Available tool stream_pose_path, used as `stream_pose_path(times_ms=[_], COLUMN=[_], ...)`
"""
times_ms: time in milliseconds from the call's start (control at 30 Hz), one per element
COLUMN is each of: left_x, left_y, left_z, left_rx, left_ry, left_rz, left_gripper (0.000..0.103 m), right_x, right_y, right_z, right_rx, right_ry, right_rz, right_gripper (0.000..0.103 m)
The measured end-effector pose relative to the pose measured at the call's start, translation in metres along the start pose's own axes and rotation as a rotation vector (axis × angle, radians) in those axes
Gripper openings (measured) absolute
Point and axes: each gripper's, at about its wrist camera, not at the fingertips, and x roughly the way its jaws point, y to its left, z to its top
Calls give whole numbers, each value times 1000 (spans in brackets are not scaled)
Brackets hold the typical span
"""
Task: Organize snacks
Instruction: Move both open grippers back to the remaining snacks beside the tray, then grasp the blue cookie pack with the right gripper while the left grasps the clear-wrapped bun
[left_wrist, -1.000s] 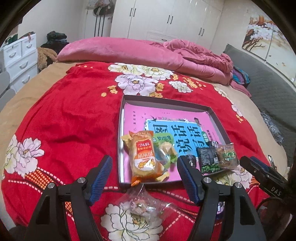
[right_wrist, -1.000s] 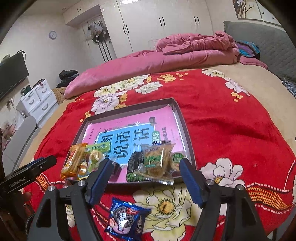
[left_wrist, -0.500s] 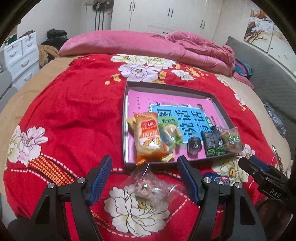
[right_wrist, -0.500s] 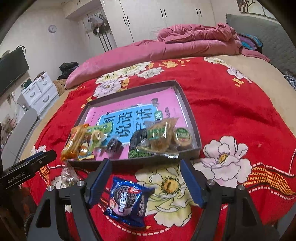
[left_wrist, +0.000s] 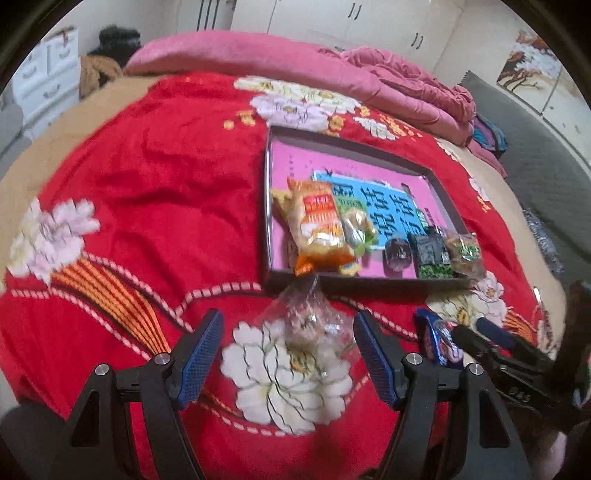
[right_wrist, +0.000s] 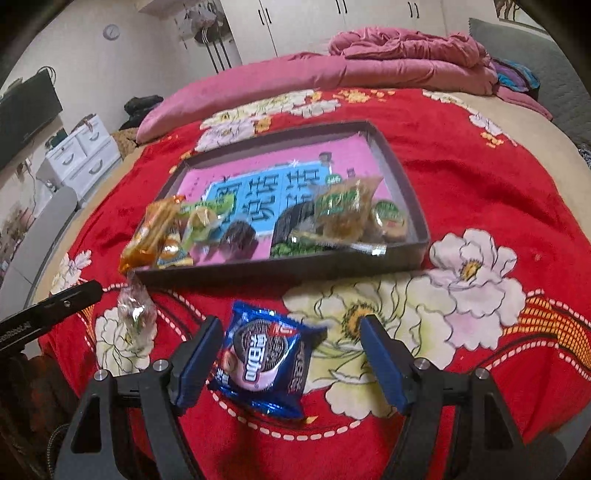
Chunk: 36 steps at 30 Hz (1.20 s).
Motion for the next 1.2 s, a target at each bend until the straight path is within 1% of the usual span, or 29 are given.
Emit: stream_pose_path(times_ms=[133, 267, 500, 600, 867, 1033, 1200], left_x=[6, 8, 15, 20, 25, 33, 40], left_y=[3, 3, 5, 8, 11, 9, 8], left_z=[-7, -10, -17, -22, -24, -23, -16], left_rx=[-10, -22, -86, -145, -220, -244, -282], left_ry=[32, 44, 94, 130, 144, 156, 152], left_rz=[0, -10, -70, -132, -181, -175, -169], left_gripper=[74, 74, 74, 74, 74, 74, 74], right_x=[4, 4, 2, 3, 7, 12, 15], right_y=[2, 2, 3, 7, 15, 23, 22], right_z=[-4, -5, -6, -8, -13, -17, -15], right_rx=[-8, -6, -11, -21, -46, -74, -79], right_ry=[22, 23, 24, 30, 42, 52, 43], right_rz=[1, 2, 2, 6, 8, 5, 13], right_gripper=[76, 76, 76, 76, 76, 76, 76])
